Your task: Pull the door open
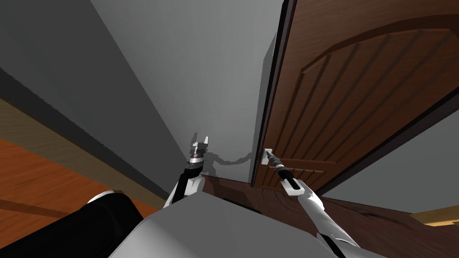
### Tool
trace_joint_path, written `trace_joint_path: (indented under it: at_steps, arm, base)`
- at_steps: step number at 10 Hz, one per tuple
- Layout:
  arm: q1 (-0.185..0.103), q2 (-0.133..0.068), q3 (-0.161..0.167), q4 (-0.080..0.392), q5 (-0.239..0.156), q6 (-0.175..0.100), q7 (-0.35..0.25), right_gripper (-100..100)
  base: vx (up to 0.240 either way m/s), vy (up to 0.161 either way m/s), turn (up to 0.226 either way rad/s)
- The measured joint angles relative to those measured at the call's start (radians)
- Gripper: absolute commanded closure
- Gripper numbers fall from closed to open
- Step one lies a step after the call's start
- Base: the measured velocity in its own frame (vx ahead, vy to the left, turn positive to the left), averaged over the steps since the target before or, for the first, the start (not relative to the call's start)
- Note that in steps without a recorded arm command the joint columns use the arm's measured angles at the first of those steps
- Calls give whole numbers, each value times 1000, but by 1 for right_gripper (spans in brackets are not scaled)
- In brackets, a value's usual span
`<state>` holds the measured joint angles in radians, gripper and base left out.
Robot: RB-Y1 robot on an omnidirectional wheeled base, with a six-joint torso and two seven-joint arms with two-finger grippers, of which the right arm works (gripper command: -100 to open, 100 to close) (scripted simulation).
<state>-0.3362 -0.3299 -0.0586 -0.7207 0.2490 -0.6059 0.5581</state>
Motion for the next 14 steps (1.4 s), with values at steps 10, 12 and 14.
trace_joint_path:
  at_steps: [10, 12, 14]
  arm:
    - [-2, 3, 15, -2, -166, 13, -254, 100]
    - [-1, 2, 18, -3, -195, 17, -300, 100]
    - [-1, 1, 21, -7, -232, 21, -353, 100]
  base:
    - [-54, -53, 93]
    - [-52, -47, 119]
    - [-58, -49, 94]
